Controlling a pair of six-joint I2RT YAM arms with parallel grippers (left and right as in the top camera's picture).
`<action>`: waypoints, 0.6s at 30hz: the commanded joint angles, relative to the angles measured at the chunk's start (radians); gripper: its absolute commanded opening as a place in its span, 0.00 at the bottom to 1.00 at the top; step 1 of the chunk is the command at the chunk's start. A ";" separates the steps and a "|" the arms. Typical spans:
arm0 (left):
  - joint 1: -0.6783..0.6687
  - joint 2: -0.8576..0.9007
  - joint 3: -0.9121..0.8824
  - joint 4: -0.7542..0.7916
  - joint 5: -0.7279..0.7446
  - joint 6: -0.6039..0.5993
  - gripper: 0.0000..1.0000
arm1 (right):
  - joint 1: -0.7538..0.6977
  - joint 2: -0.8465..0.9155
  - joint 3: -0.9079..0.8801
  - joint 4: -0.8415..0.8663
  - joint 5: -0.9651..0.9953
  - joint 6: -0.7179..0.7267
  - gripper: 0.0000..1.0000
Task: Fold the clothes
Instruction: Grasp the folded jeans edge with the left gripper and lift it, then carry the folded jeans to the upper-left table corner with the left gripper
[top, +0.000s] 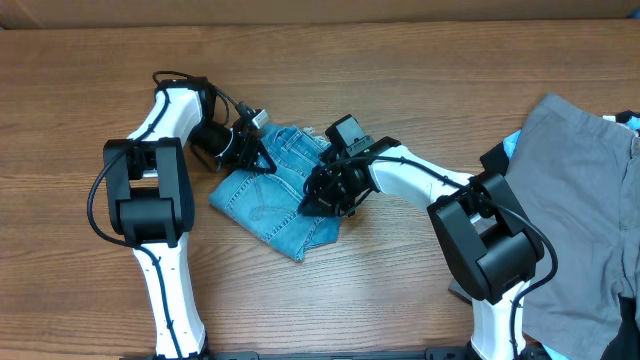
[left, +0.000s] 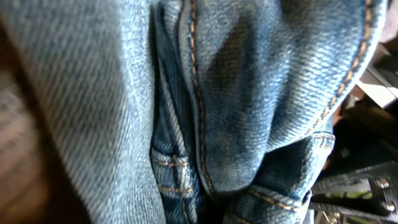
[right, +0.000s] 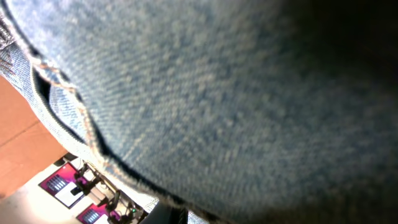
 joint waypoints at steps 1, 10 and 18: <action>-0.034 0.073 -0.035 -0.100 0.010 0.076 0.10 | 0.016 0.056 -0.014 0.005 0.010 0.005 0.10; 0.081 0.060 0.266 -0.249 0.011 -0.065 0.04 | -0.031 -0.182 -0.013 -0.086 0.160 -0.077 0.07; 0.238 0.052 0.625 -0.218 0.000 -0.247 0.04 | -0.068 -0.367 -0.013 -0.164 0.283 -0.105 0.08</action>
